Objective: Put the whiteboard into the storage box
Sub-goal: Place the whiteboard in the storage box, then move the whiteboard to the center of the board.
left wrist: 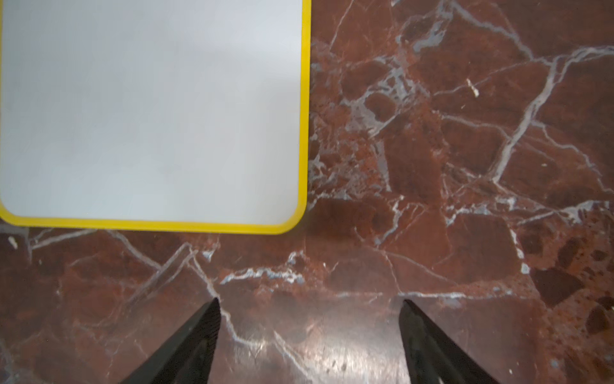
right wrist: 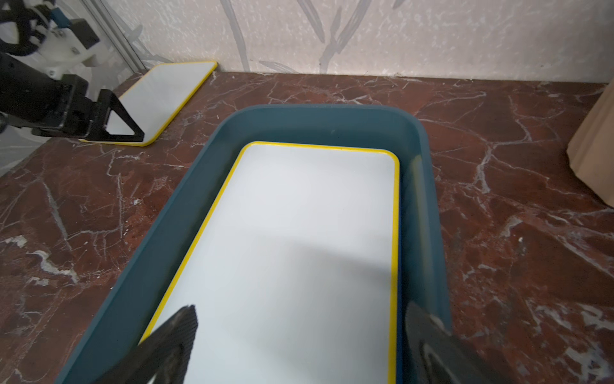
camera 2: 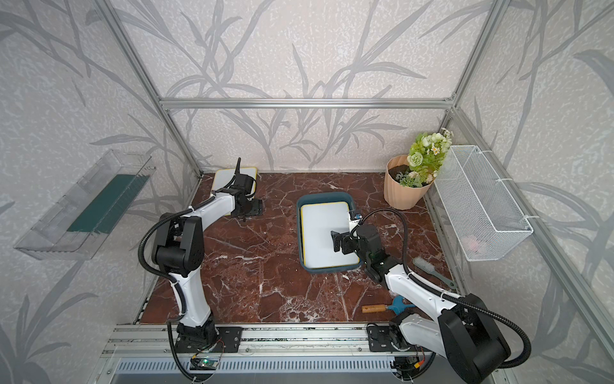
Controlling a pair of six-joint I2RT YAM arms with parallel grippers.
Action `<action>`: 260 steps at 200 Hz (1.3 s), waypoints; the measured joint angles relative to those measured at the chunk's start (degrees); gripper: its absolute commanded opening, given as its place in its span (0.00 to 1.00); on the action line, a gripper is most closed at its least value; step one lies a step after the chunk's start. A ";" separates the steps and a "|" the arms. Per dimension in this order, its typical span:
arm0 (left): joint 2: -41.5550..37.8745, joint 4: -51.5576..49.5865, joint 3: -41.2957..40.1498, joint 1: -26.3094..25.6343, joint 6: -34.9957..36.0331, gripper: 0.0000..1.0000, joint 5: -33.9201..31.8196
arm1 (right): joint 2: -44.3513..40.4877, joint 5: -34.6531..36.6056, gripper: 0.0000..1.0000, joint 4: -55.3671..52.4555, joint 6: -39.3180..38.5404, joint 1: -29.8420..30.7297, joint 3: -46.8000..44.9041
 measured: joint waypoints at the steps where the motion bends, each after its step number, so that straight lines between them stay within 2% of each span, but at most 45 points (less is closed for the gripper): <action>1: 0.09 -0.02 0.13 0.00 0.04 0.83 -0.02 | -0.02 -0.09 0.99 0.11 0.04 0.00 0.00; 64: 10.54 -3.26 14.60 0.33 2.56 0.82 0.17 | -0.90 -3.41 0.99 0.94 1.53 0.00 0.00; 94: 14.82 -6.32 18.80 0.61 2.51 0.82 1.09 | -0.90 -4.02 0.99 0.96 1.81 0.00 0.00; 174: 16.02 -9.40 19.96 3.74 -2.25 0.77 11.06 | -0.90 -4.66 0.99 0.87 2.58 0.00 0.02; 260: 13.84 -8.48 16.31 4.17 -4.90 0.74 16.92 | -0.85 -4.13 0.99 0.26 3.89 0.00 0.13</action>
